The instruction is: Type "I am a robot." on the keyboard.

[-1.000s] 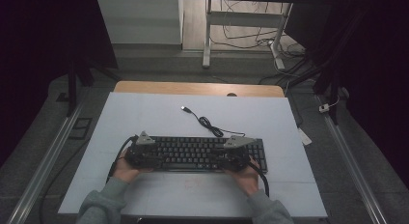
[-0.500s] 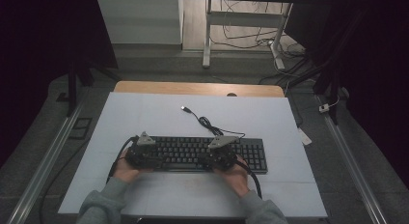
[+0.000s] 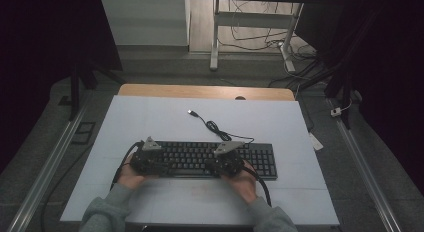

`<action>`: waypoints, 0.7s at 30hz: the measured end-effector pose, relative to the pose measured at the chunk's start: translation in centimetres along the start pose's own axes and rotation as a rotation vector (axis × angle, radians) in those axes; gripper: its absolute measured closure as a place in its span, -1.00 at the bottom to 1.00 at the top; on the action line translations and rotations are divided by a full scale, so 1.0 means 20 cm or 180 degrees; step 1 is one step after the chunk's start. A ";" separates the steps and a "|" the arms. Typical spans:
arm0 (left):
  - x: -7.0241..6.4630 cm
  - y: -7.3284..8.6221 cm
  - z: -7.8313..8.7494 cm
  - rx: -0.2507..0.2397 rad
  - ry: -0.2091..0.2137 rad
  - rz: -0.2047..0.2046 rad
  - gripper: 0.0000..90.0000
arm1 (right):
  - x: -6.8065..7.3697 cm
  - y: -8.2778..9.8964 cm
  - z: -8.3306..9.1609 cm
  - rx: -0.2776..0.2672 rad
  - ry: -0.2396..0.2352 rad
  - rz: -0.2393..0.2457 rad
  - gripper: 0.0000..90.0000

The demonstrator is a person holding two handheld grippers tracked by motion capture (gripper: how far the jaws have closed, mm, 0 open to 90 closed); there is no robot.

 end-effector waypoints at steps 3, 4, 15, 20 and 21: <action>0.00 0.00 0.00 0.0015 -0.0008 -0.0005 -0.18 | 0.00 0.01 -0.01 0.0009 0.0016 -0.0001 0.99; 0.00 0.00 0.00 0.0013 -0.0005 -0.0006 -0.18 | 0.00 0.01 -0.01 0.0013 0.0019 -0.0004 0.99; 0.00 0.00 0.00 -0.0005 -0.0012 0.0000 -0.18 | -0.03 -0.02 0.07 -0.0206 0.0110 -0.0047 0.99; 0.00 0.00 0.00 -0.0008 -0.0015 -0.0003 -0.18 | -0.06 -0.01 0.11 -0.0288 0.0111 -0.0092 0.85; 0.00 0.00 0.00 -0.0006 -0.0015 -0.0004 -0.18 | -0.06 -0.01 0.11 -0.0290 0.0114 -0.0097 0.77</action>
Point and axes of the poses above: each handheld gripper's, and its own axes: z roughly backward along the jaws, y roughly out of its underside, x roughly to its left, the point moved 5 cm from there along -z, roughly forward along the jaws, and after that the axes turned 4 degrees about z, right-handed, at the moved point
